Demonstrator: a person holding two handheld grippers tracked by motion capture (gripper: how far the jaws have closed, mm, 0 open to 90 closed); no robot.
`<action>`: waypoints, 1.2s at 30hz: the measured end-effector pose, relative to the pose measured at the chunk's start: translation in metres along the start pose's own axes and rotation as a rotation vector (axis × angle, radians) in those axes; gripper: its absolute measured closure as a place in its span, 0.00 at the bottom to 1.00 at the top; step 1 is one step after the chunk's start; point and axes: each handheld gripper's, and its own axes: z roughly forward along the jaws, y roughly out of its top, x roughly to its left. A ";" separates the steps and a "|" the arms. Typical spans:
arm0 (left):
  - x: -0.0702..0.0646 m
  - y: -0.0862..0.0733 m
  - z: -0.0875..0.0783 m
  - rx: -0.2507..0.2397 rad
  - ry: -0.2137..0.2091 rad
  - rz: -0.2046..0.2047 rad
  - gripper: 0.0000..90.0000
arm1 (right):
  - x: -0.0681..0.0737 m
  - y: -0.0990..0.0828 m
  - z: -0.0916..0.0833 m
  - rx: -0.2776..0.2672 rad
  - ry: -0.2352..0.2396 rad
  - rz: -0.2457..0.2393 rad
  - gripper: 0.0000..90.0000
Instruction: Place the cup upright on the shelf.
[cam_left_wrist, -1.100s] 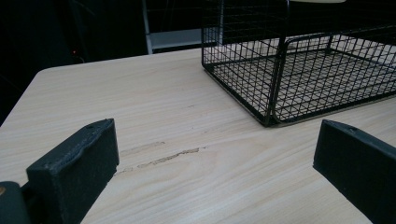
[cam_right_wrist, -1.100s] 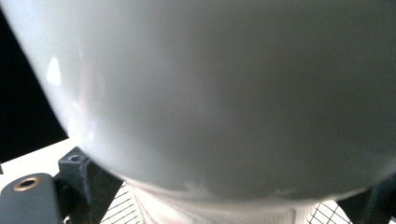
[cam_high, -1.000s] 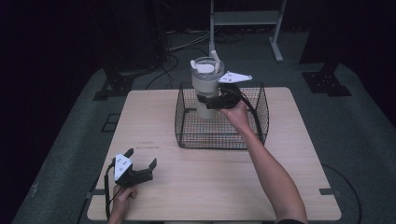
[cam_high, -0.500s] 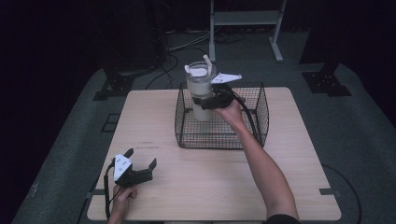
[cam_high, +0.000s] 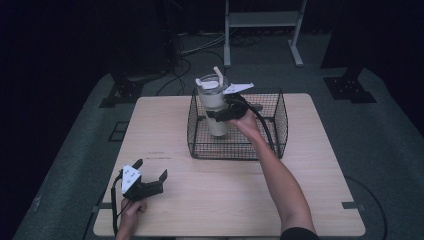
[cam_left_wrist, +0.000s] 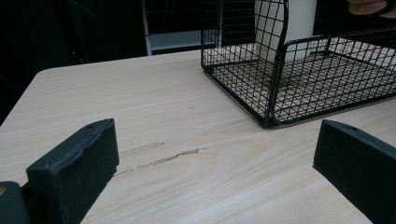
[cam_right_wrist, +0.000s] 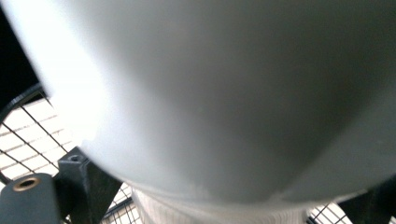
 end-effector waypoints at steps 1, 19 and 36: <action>0.000 0.000 0.000 0.001 -0.001 0.003 0.00 | -0.001 -0.001 0.001 0.006 0.002 -0.007 0.10; 0.000 0.000 0.000 -0.008 -0.002 -0.006 0.00 | -0.006 -0.008 0.017 0.104 0.034 -0.023 0.10; 0.001 0.000 -0.001 -0.010 -0.004 -0.013 0.00 | -0.007 -0.015 0.018 0.108 0.048 -0.070 0.09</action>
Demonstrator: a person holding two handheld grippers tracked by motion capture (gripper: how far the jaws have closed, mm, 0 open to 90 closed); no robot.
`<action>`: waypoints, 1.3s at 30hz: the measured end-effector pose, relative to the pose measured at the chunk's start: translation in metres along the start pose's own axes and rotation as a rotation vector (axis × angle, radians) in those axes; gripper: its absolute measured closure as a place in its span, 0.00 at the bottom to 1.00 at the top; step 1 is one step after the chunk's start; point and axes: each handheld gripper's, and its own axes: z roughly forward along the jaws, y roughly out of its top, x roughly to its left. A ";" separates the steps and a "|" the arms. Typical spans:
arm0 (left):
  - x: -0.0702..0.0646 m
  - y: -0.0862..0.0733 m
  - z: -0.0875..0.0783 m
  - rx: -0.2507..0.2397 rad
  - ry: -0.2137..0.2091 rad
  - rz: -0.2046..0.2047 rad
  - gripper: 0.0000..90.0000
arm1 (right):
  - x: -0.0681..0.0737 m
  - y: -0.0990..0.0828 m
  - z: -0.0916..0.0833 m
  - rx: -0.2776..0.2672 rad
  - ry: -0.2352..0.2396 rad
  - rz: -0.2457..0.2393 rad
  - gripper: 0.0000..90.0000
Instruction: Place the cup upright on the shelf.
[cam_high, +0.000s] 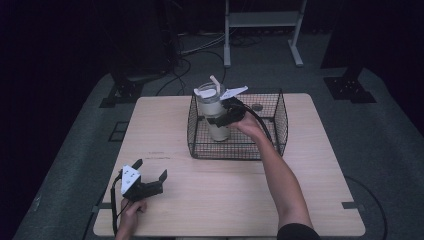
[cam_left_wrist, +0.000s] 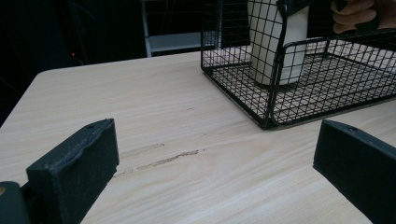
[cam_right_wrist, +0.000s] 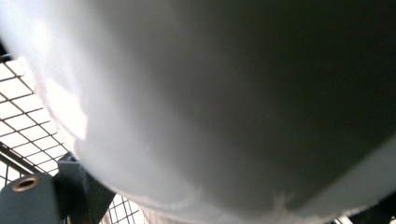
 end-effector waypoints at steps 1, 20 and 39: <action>0.000 0.000 0.000 -0.001 -0.002 -0.005 0.00 | 0.001 0.000 0.000 0.004 -0.001 -0.007 0.09; 0.000 0.000 0.000 -0.004 -0.004 0.001 0.00 | -0.001 -0.010 -0.007 -0.026 0.019 -0.013 0.09; 0.000 0.000 0.001 -0.002 0.003 -0.001 0.00 | -0.003 -0.011 -0.018 0.025 0.024 -0.024 0.09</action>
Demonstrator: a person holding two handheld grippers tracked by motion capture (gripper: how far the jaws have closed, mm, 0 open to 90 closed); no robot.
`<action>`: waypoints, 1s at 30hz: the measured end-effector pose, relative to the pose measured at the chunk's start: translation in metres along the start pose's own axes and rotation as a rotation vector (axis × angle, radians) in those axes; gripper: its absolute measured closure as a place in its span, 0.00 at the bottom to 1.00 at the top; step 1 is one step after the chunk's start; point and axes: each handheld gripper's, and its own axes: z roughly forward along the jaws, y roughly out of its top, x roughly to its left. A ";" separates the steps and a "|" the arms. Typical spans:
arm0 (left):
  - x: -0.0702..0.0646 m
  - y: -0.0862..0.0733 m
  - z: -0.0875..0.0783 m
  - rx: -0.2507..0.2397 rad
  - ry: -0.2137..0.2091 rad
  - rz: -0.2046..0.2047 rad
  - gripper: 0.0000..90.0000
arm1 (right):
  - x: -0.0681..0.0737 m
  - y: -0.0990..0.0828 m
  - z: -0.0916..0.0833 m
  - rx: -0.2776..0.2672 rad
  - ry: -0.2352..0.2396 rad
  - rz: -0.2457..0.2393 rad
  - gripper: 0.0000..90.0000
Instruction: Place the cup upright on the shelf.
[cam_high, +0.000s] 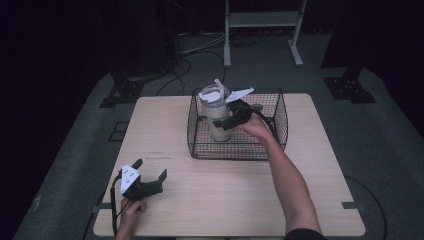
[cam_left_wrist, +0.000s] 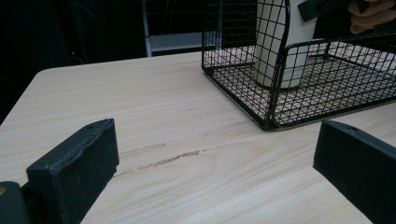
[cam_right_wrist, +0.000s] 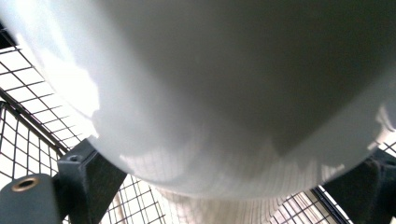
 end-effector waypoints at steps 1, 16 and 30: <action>0.000 0.000 0.000 0.001 0.001 0.001 0.00 | 0.000 0.000 -0.001 0.002 0.000 -0.001 0.09; 0.000 0.000 0.000 0.003 -0.002 0.010 0.00 | 0.000 -0.007 -0.013 0.016 -0.031 -0.002 0.10; -0.001 0.000 0.000 0.005 -0.002 0.012 0.00 | 0.004 -0.006 -0.032 0.055 -0.044 -0.008 0.10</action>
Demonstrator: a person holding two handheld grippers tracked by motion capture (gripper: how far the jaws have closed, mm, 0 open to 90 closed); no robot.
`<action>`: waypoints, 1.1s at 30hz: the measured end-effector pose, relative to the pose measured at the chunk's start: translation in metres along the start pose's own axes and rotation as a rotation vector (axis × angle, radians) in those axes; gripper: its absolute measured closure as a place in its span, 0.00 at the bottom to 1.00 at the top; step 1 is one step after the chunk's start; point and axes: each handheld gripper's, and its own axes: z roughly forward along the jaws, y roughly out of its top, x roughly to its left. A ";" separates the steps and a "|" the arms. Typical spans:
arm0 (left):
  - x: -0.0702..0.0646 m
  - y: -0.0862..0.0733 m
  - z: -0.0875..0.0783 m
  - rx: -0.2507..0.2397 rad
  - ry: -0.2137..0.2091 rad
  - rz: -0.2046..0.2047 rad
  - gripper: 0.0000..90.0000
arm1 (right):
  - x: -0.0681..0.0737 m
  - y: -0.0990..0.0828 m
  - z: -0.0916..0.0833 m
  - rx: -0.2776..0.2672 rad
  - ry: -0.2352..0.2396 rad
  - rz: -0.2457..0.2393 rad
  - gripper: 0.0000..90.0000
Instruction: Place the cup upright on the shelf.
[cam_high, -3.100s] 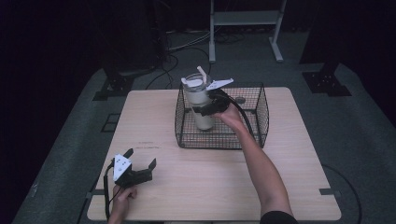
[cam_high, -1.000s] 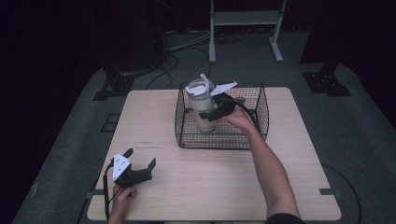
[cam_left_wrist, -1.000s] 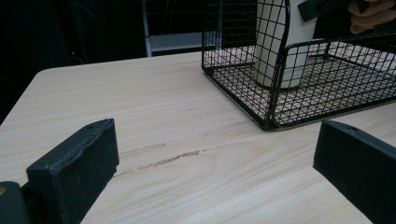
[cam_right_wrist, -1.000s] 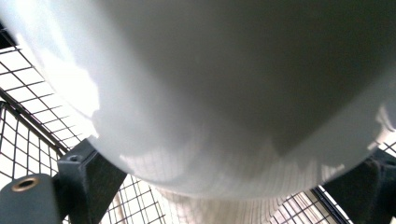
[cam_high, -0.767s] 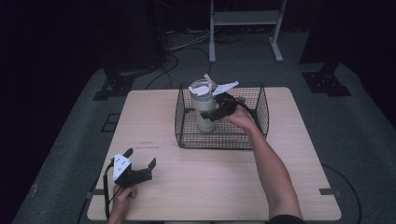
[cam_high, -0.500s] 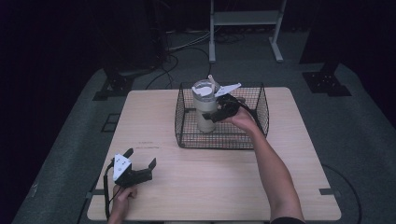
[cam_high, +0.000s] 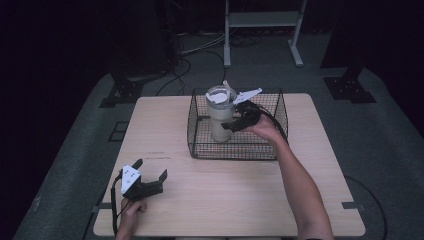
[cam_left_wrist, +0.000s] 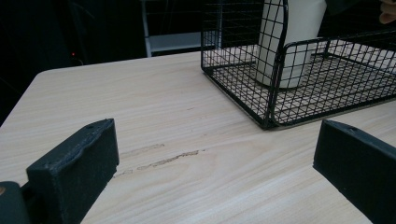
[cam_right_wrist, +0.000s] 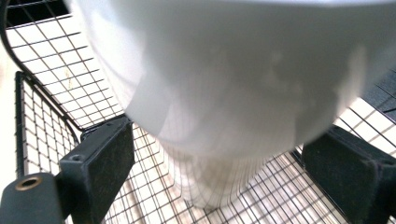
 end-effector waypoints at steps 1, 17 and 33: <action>0.000 0.000 0.000 0.000 0.000 0.000 0.00 | 0.000 0.000 -0.002 0.004 0.000 0.005 0.10; 0.000 0.000 0.000 -0.002 -0.001 0.000 0.00 | 0.004 -0.003 -0.040 -0.012 -0.011 0.045 0.10; -0.001 0.000 0.000 -0.001 0.000 0.002 0.00 | 0.010 -0.007 -0.079 -0.043 -0.017 0.058 0.10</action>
